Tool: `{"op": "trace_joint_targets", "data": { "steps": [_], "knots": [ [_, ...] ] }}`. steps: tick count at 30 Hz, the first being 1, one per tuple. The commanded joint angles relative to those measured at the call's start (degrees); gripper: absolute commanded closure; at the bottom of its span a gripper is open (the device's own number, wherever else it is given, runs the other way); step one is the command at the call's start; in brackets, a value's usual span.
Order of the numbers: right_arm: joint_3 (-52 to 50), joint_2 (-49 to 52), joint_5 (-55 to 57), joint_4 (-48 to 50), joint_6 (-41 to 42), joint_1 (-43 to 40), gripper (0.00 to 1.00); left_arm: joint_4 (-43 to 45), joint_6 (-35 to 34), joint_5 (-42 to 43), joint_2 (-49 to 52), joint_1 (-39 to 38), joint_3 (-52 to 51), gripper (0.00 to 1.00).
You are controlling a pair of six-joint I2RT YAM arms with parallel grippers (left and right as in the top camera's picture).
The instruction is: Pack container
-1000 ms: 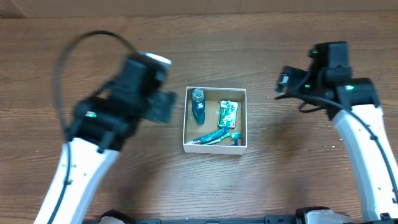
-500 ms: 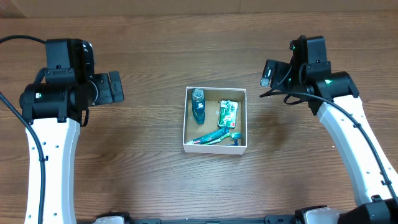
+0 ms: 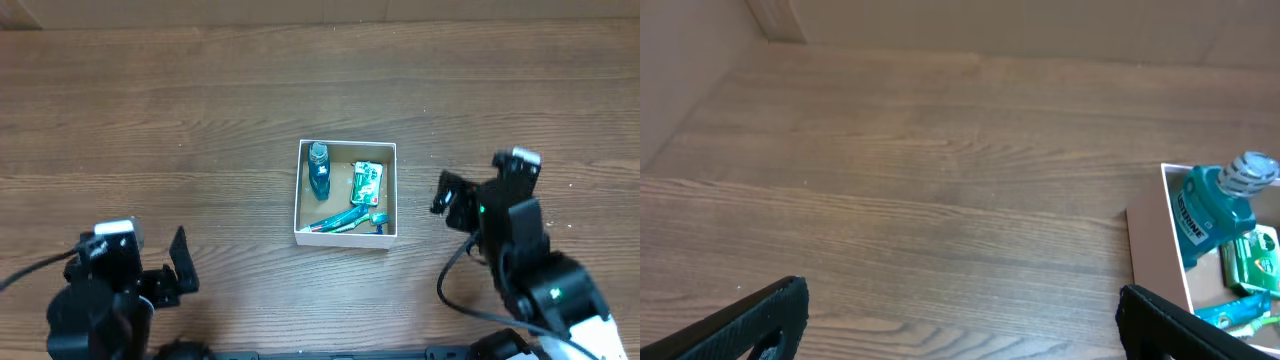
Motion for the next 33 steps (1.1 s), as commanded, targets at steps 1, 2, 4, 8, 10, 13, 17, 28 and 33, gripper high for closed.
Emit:
{"op": "trace_joint_targets", "data": {
  "steps": [1,2,4,8,10,13,17,28,33],
  "knots": [
    [-4.57,-3.76,2.67,-1.90,1.57,0.22,0.00,-0.11,-1.03,1.01,-1.14,0.22,-3.28,0.00],
    [-4.57,-3.58,2.64,-3.10,1.57,0.22,0.00,-0.61,-1.07,1.09,-1.14,0.22,-3.56,0.00],
    [-4.57,-2.93,2.64,-4.39,1.57,0.22,0.00,-0.76,-2.40,2.80,-1.11,0.22,-3.87,0.00],
    [-4.57,-1.53,2.64,-4.39,1.57,0.22,0.00,-0.79,-2.34,2.80,-1.11,0.22,-3.93,0.00],
    [-4.57,-0.87,2.64,-4.39,1.57,0.22,0.00,-0.79,-2.34,2.80,-1.11,0.22,-3.93,0.00],
    [-4.57,0.39,2.64,-4.39,1.57,0.22,0.00,-0.79,-2.34,2.80,-1.11,0.22,-3.93,0.00],
    [-4.63,1.29,2.71,-4.63,1.53,0.22,0.00,-0.79,-2.34,2.80,-1.11,0.22,-3.93,0.00],
    [-12.55,-24.55,-13.18,4.26,-21.99,-14.60,0.00,-0.79,-2.34,2.80,-1.11,0.22,-3.93,0.00],
    [-28.02,-36.92,-20.59,22.58,-24.48,-15.50,0.00,-0.79,-2.34,2.80,-1.11,0.22,-3.93,0.00]
  ]
}}
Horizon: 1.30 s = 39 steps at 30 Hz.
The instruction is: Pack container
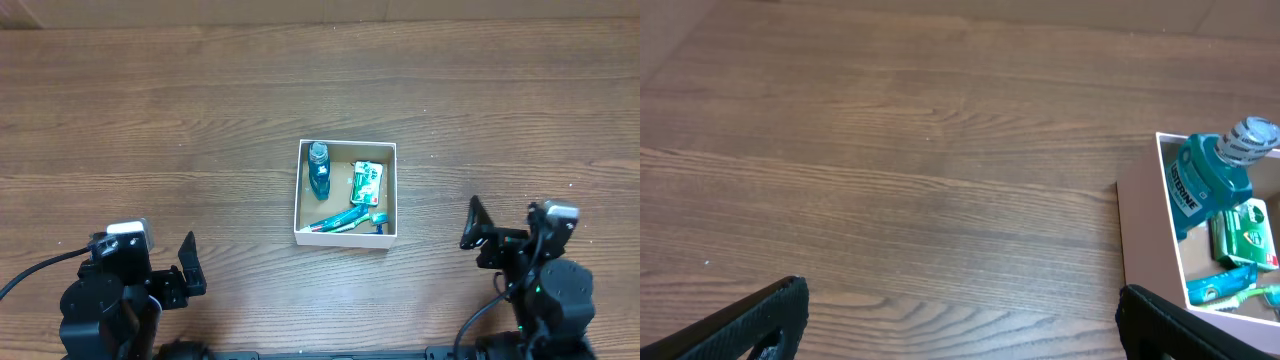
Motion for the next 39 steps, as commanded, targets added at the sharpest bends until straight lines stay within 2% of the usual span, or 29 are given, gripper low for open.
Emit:
{"op": "trace_joint_targets", "data": {
  "steps": [1,3,7,11,15,39],
  "knots": [
    [-9.81,-6.34,-7.19,11.45,-3.89,-0.33,0.00,0.17,-0.83,0.83,-0.39,0.22,-0.48,0.00],
    [-16.02,-8.90,-8.13,21.99,-3.89,-0.33,0.00,0.17,-0.83,0.83,-0.39,0.22,-0.48,0.00],
    [-24.48,-12.46,-6.71,34.29,-3.89,-0.33,0.00,0.17,-0.83,0.83,-0.39,0.22,-0.48,0.00],
    [-25.57,-15.06,1.01,33.11,-3.91,-0.33,0.00,0.17,-0.83,0.83,-0.39,0.22,-0.48,0.00],
    [-25.59,-15.04,-1.75,25.16,-4.07,-0.26,0.00,0.17,-0.83,0.83,-0.39,0.22,-0.48,0.00],
    [-25.59,-15.04,-2.05,25.22,-3.89,-0.28,0.00,0.20,-0.83,0.83,-0.42,0.22,-0.48,0.00]
  ]
}}
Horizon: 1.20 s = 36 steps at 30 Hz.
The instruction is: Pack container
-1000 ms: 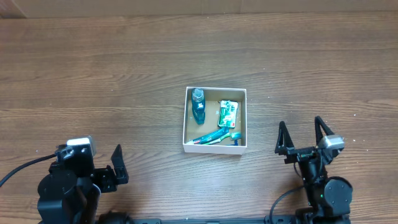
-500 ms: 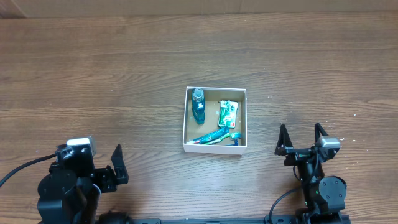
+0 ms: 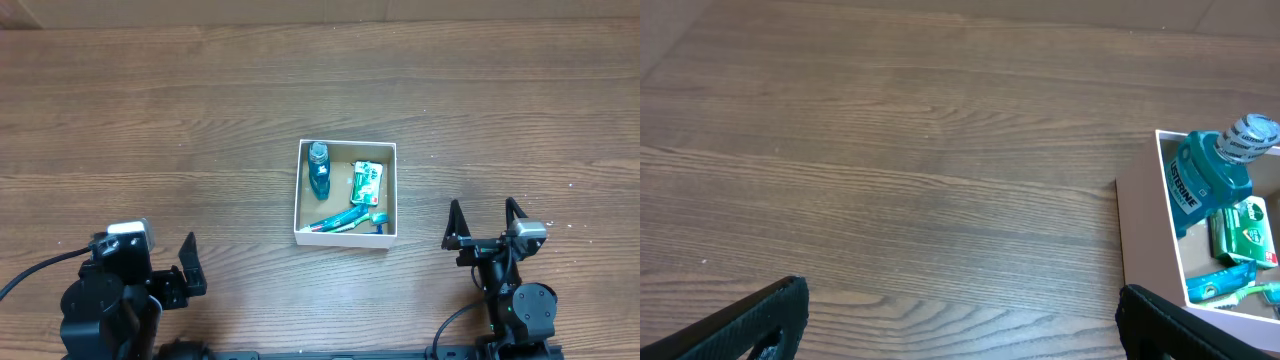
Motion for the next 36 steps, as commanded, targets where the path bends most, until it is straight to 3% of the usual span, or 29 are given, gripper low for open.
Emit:
{"op": "trace_joint_targets", "data": {
  "steps": [1,5,8,14,19,22,26,36],
  "knots": [
    [-0.61,-0.57,-0.02,0.37,-0.35,-0.28,0.00,-0.02,-0.83,0.66,-0.48,0.22,-0.33,0.00],
    [-0.61,-0.57,-0.02,0.37,-0.35,-0.26,0.00,-5.40,-0.17,0.11,-3.48,0.20,-2.36,0.00],
    [-0.61,-0.57,-0.04,0.37,-0.35,-0.28,0.00,-0.02,-0.13,0.22,-9.84,0.20,-9.27,0.00],
    [-0.61,-0.57,-0.04,0.37,-0.37,-0.28,0.00,24.20,-0.15,1.36,-24.68,0.22,-31.41,0.00],
    [-0.61,-0.57,-0.02,0.37,-0.35,-0.28,0.00,51.82,-0.17,1.70,-25.29,0.11,-46.23,0.00],
    [-0.61,-0.57,-0.02,0.37,-0.37,-0.28,0.00,60.72,-1.33,1.75,-25.29,0.11,-51.43,0.00],
    [-0.61,-0.57,-0.02,0.37,-0.35,-0.28,0.00,55.84,-3.39,1.73,-25.31,0.00,-52.89,0.00],
    [-0.61,-0.57,-0.02,0.37,-0.35,-0.28,0.00,55.98,-3.54,2.60,-25.24,-0.17,-52.89,0.00]
  ]
}}
